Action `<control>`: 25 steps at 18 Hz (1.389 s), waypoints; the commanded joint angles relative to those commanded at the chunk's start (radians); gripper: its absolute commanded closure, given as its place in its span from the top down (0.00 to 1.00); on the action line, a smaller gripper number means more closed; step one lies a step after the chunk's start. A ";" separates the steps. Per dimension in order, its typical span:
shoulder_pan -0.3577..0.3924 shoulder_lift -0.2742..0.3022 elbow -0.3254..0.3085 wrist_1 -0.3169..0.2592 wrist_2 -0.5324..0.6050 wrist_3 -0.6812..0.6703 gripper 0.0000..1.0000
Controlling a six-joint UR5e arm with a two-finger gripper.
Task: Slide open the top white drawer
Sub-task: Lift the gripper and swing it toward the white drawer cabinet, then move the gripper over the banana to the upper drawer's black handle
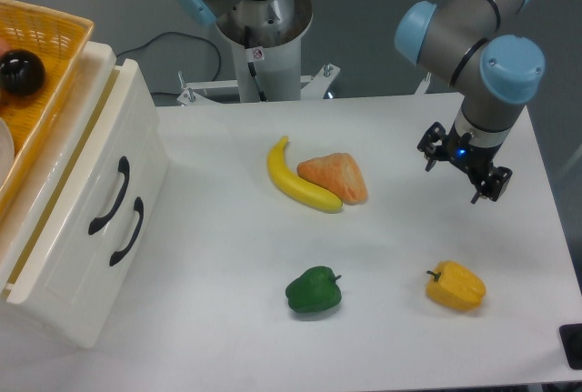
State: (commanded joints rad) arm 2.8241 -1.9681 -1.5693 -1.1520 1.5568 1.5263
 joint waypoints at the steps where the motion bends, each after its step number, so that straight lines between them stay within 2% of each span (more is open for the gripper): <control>1: -0.002 -0.002 0.000 -0.002 0.012 -0.002 1.00; 4: -0.029 -0.005 0.000 -0.003 0.034 -0.012 1.00; 6: -0.049 -0.006 -0.003 -0.003 0.032 -0.067 1.00; 11: -0.063 0.011 -0.020 0.000 0.032 -0.130 1.00; 13: -0.064 0.064 -0.021 -0.017 0.028 -0.140 1.00; 16: -0.107 0.144 -0.025 -0.103 -0.024 -0.282 1.00; 20: -0.224 0.213 -0.026 -0.115 -0.027 -0.513 1.00; 22: -0.279 0.254 -0.029 -0.141 -0.032 -0.612 1.00; 25: -0.391 0.305 -0.029 -0.158 -0.093 -0.777 1.00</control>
State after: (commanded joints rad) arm 2.4333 -1.6630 -1.5984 -1.3100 1.4637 0.7492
